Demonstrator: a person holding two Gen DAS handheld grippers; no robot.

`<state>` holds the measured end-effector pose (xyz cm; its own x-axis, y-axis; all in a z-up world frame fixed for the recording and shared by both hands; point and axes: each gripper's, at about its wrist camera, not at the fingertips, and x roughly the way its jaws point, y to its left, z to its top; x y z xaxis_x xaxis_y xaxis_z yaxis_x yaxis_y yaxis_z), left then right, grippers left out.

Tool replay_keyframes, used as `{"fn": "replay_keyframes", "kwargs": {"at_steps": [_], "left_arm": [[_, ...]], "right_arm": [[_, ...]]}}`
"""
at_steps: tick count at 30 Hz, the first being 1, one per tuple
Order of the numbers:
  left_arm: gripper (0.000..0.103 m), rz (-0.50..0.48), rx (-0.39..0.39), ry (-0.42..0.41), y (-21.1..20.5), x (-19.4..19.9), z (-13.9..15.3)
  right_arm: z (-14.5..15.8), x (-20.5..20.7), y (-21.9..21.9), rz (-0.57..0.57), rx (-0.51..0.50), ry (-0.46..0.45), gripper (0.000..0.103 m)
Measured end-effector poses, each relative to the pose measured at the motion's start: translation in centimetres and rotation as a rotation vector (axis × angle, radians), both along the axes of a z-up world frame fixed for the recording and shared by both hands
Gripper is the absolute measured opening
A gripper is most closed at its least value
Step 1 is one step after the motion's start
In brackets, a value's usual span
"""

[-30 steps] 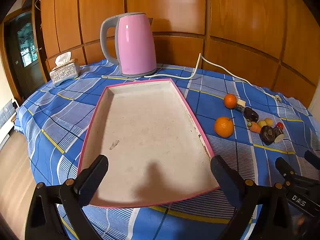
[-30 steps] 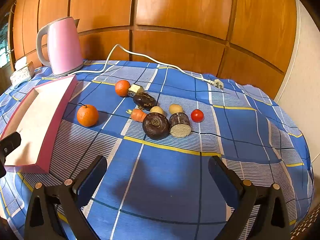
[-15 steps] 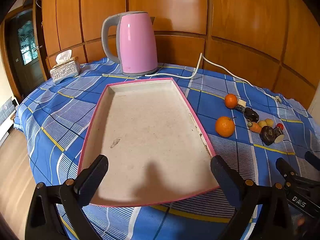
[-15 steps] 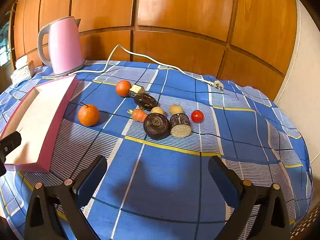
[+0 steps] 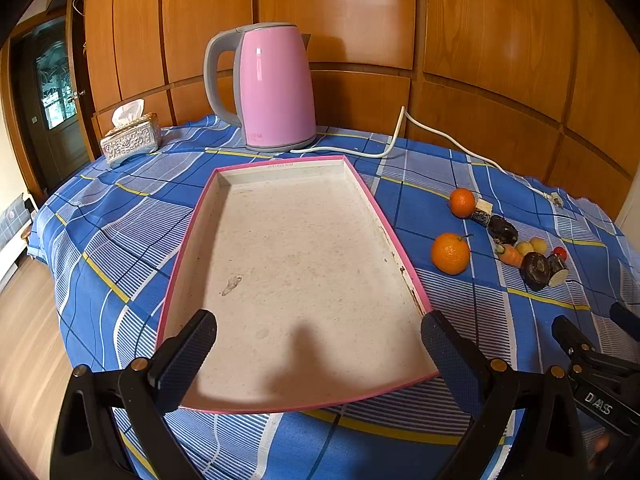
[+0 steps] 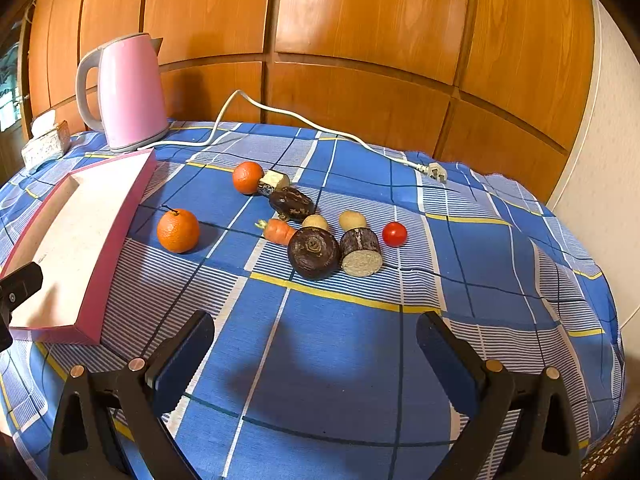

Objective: Organize fruits

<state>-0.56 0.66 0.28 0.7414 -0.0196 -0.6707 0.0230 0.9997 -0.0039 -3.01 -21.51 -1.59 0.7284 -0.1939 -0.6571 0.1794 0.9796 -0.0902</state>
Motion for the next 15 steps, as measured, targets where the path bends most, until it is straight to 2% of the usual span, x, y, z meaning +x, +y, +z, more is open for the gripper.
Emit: {"fn": "replay_keyframes", "kwargs": {"at_steps": [15], "left_arm": [[0.103,-0.003,0.000,0.004,-0.11,-0.01,-0.11]], "right_arm": [[0.18,-0.01,0.02,0.001,0.000,0.000,0.103]]}}
